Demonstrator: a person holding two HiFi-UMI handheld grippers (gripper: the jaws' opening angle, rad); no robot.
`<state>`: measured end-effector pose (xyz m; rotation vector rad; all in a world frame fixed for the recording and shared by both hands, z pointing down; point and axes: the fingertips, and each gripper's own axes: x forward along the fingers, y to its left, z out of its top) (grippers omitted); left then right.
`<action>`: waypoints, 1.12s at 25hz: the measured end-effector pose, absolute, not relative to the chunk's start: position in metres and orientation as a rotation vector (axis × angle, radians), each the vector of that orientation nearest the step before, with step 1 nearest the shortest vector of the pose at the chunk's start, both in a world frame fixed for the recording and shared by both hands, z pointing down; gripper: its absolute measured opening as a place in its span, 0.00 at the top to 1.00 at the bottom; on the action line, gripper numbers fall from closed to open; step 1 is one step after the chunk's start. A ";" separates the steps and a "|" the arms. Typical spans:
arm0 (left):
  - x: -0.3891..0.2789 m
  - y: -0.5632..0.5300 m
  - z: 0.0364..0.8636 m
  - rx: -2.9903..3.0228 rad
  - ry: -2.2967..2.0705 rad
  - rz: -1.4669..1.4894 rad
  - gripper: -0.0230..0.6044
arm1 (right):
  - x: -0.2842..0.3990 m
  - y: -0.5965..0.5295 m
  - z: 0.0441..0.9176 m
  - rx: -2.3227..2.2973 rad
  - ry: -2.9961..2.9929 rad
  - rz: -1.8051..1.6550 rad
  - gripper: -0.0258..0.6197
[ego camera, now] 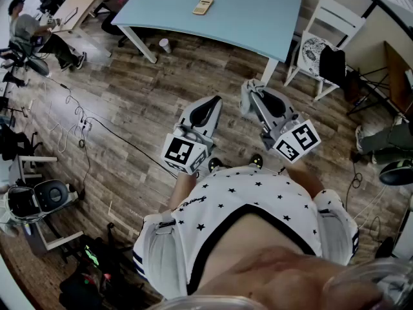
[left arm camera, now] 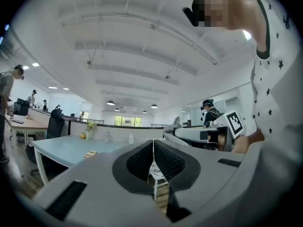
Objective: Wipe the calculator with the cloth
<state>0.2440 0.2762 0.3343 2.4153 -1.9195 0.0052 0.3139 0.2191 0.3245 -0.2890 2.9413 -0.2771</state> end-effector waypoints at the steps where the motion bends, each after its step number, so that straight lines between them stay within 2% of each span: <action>1: 0.246 0.276 0.334 2.414 -1.921 0.007 0.91 | 0.316 0.219 0.323 -0.289 2.939 -0.275 0.91; 28: 0.346 0.203 0.337 2.450 -1.854 0.056 0.91 | 0.427 0.152 0.324 -0.334 2.902 -0.267 0.91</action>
